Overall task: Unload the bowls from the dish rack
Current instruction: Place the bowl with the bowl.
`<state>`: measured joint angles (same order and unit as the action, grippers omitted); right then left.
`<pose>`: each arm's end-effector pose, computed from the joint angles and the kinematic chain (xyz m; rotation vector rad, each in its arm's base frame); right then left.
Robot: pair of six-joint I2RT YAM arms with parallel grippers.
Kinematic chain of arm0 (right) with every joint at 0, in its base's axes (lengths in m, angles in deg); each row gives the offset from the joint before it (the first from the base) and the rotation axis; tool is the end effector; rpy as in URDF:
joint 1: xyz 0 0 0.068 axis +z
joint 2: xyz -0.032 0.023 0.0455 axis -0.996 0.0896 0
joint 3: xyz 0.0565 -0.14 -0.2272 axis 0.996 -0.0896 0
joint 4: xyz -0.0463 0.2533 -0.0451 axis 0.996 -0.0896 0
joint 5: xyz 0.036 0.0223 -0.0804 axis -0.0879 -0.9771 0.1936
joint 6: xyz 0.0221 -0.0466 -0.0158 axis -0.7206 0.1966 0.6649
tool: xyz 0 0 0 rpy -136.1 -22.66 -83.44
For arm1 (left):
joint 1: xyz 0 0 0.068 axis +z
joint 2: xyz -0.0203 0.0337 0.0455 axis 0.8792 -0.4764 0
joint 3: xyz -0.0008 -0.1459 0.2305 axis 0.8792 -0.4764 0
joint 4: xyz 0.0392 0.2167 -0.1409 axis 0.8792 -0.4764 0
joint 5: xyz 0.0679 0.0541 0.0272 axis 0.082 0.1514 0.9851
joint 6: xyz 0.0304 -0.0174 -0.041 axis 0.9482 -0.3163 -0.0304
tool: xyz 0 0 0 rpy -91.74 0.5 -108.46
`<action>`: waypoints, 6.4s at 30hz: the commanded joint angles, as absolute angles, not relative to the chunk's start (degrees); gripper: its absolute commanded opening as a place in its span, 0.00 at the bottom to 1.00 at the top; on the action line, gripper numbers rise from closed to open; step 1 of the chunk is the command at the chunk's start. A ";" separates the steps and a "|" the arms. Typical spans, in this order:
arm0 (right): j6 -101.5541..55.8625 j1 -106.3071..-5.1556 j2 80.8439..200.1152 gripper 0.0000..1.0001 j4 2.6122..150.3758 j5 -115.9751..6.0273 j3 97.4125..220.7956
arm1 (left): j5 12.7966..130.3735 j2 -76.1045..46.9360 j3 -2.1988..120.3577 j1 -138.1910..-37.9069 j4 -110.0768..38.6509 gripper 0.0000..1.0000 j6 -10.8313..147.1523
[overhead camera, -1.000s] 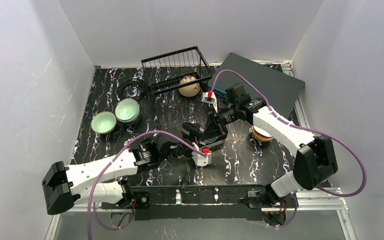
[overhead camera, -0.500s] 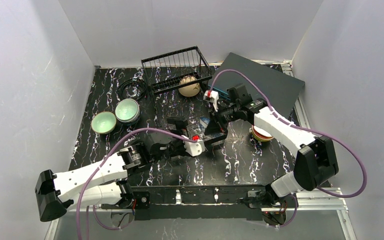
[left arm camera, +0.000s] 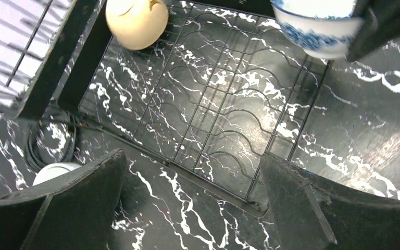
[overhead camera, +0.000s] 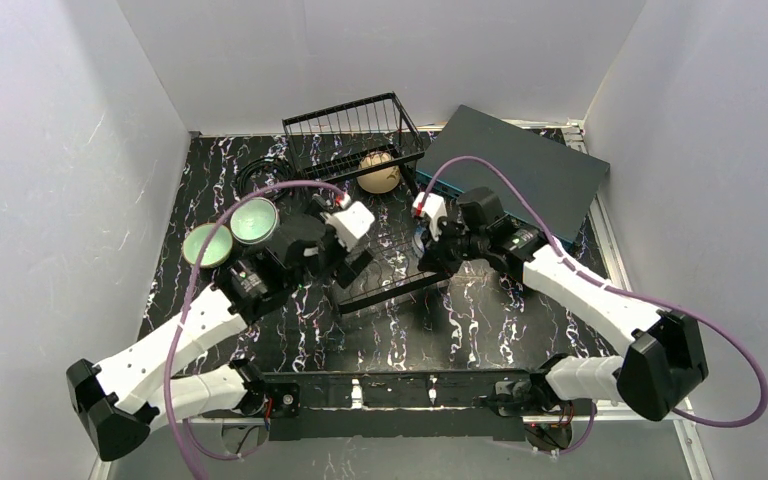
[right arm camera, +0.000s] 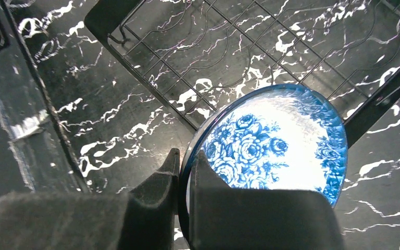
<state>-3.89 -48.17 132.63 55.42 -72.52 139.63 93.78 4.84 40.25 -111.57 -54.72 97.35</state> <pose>0.2142 0.1786 0.2853 -1.1531 1.9551 0.7229 0.1492 -0.1647 0.3447 0.9199 1.6675 -0.1513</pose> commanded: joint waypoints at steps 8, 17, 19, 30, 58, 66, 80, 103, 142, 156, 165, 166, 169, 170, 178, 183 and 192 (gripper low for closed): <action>9.31 -33.87 129.37 0.01 61.12 -57.35 138.06 | 80.33 -2.06 53.88 -101.64 -73.52 0.98 76.20; 16.13 -22.32 131.16 0.01 61.70 -50.06 140.06 | 73.75 -7.46 62.86 -98.70 -85.40 0.98 70.39; 17.92 -19.92 131.46 0.01 61.87 -48.33 140.35 | 72.50 -8.59 64.55 -98.55 -87.20 0.98 69.81; 21.56 -10.61 137.89 0.01 61.83 -43.46 145.51 | 67.03 -16.73 70.82 -98.54 -96.83 0.89 71.41; 21.66 -4.34 145.22 0.01 61.06 -42.91 151.85 | 68.74 -23.36 62.20 -98.72 -95.19 0.39 75.16; 21.86 -4.16 146.12 0.01 60.46 -42.66 151.64 | 70.58 -21.95 62.15 -98.82 -95.27 0.18 75.81; 19.46 -4.09 145.34 0.36 58.50 -42.35 151.33 | 73.31 -14.42 58.80 -98.82 -93.82 0.00 74.61; 4.72 -11.02 134.25 0.99 63.27 -29.99 142.61 | 88.12 -4.21 55.58 -91.55 -89.00 0.00 62.57; -9.47 -16.84 126.85 0.99 62.06 -29.02 138.82 | 100.35 -2.83 45.68 -45.03 -72.65 0.00 28.72; -9.28 -16.85 127.91 0.99 60.66 -28.44 139.98 | 104.37 -8.30 43.77 -39.83 -66.04 0.00 27.12; -8.65 -16.84 129.90 0.99 60.15 -28.26 141.02 | 99.41 -15.08 44.94 -37.59 -66.18 0.00 26.86; -8.65 -16.83 130.02 0.99 60.20 -28.26 141.07 | 98.72 -15.72 44.93 -37.48 -65.91 0.00 26.91; -8.57 -16.85 130.26 0.99 60.22 -28.26 141.17 | 96.59 -17.12 44.51 -37.19 -64.51 0.00 27.24; -8.54 -16.88 130.32 0.99 60.25 -28.28 141.21 | 96.29 -17.40 44.48 -37.12 -64.21 0.00 27.38; -8.47 -16.84 130.32 0.99 60.12 -28.26 140.91 | 96.21 -19.31 44.65 -37.06 -64.47 0.06 27.76; -8.79 -16.83 130.51 0.99 60.07 -28.68 140.78 | 95.21 -20.36 44.65 -37.03 -64.71 0.11 27.58; -9.00 -16.89 130.24 0.99 60.08 -28.88 140.49 | 94.65 -19.86 45.41 -37.04 -66.22 0.33 28.42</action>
